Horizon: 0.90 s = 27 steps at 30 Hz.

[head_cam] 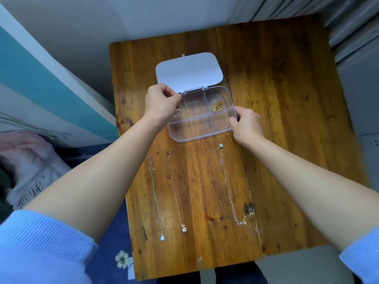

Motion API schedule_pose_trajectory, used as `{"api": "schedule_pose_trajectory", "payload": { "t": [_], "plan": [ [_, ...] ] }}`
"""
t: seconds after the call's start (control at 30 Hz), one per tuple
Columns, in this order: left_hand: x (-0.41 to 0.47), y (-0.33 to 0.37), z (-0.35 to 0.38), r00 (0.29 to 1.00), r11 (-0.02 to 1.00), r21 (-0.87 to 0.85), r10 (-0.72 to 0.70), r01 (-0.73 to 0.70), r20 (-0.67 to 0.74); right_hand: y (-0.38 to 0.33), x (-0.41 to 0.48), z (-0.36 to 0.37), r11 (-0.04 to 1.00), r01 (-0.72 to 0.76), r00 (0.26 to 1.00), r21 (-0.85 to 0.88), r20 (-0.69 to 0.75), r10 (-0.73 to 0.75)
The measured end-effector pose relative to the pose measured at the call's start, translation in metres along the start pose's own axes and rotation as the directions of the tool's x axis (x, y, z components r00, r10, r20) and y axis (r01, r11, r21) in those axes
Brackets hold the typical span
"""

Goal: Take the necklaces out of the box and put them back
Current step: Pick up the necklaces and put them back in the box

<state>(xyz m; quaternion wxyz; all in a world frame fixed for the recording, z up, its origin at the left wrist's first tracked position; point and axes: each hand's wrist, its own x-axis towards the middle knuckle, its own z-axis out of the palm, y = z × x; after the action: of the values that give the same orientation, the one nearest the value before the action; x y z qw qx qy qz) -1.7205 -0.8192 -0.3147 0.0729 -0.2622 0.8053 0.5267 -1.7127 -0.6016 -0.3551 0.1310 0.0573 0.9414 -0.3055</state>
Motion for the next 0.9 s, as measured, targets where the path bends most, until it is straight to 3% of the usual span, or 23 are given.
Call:
{"api": "schedule_pose_trajectory", "payload": {
  "t": [0.17,0.27,0.33,0.43,0.53,0.63,0.9],
  "plan": [
    [-0.013,-0.007,-0.006,0.986,0.97,0.188,0.163,-0.153,-0.037,0.004,0.001,0.006,1.0,0.004,1.0,-0.007,-0.015,-0.004],
    [-0.036,-0.017,-0.017,0.971,0.968,0.187,0.197,-0.17,-0.135,0.005,0.0,0.008,1.0,-0.01,1.0,0.019,-0.025,0.011],
    [-0.056,-0.035,-0.021,0.979,0.975,0.196,0.131,-0.1,-0.153,0.005,-0.001,0.008,1.0,-0.018,0.999,0.025,-0.027,0.018],
    [-0.087,-0.072,-0.019,0.997,0.949,0.313,-0.02,0.042,-0.074,0.004,-0.001,0.008,0.999,-0.035,0.999,0.038,-0.031,0.036],
    [-0.115,-0.1,-0.01,0.987,0.846,0.523,-0.15,0.102,0.049,0.002,-0.003,0.007,0.997,-0.053,0.998,0.064,-0.032,0.055],
    [-0.129,-0.113,0.001,0.968,0.747,0.651,-0.238,0.135,0.073,0.0,-0.005,0.009,0.992,-0.076,0.996,0.097,-0.037,0.079],
    [-0.118,-0.114,0.017,0.937,0.761,0.625,-0.324,0.175,0.132,-0.006,-0.02,0.007,0.952,-0.154,0.988,0.264,0.03,0.151]
  ]
}}
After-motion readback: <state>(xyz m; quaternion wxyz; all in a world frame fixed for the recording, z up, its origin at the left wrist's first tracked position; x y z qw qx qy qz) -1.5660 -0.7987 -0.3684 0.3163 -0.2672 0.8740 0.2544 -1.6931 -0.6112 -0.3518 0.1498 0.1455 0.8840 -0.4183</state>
